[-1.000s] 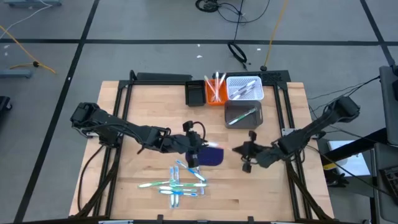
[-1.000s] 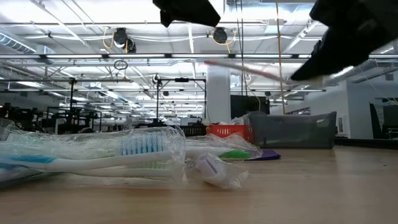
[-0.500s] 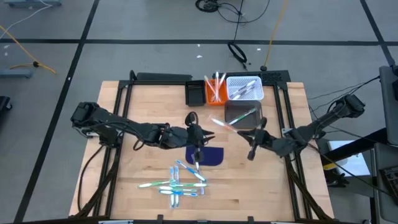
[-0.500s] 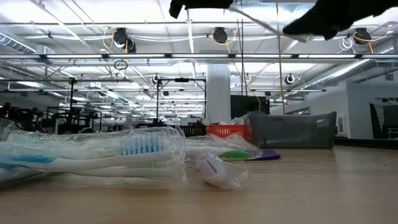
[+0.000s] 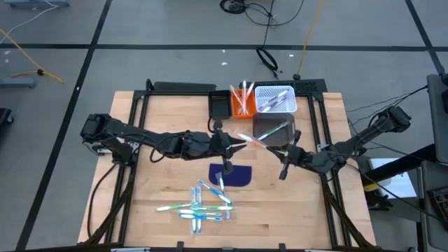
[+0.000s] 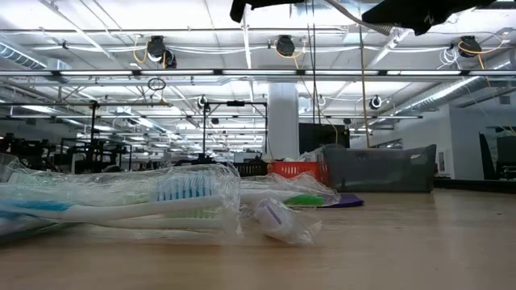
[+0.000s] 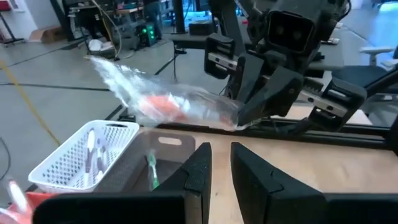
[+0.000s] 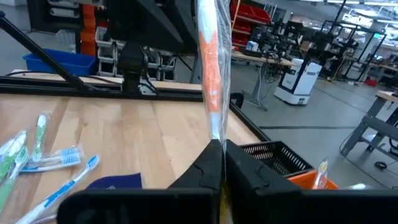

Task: Pick & Place Toothbrushes
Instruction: Put the orange toothbrush into the orange bin

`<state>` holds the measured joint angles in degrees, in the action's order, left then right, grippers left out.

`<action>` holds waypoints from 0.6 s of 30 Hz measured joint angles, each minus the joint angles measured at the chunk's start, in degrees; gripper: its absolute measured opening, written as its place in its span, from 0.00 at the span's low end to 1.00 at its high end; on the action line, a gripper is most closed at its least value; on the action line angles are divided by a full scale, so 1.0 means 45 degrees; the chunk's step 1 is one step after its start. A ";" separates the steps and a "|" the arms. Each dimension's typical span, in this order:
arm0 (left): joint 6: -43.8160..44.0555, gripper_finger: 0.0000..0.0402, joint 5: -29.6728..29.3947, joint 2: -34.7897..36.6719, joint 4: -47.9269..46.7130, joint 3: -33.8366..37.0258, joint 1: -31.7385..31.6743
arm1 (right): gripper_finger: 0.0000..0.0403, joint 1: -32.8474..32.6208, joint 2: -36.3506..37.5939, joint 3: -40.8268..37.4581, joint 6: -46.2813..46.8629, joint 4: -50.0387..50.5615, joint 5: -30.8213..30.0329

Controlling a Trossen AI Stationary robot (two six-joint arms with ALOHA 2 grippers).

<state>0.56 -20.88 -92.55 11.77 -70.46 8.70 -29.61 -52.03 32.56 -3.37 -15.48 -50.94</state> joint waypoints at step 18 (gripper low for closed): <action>0.0234 0.30 0.1315 0.0000 0.0731 0.0000 -0.0611 | 0.00 0.0000 -0.0005 0.0010 -0.0970 -0.1185 0.0687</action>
<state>1.62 -14.96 -92.55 15.06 -70.46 5.95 -29.61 -52.05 32.60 -7.74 -20.81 -47.85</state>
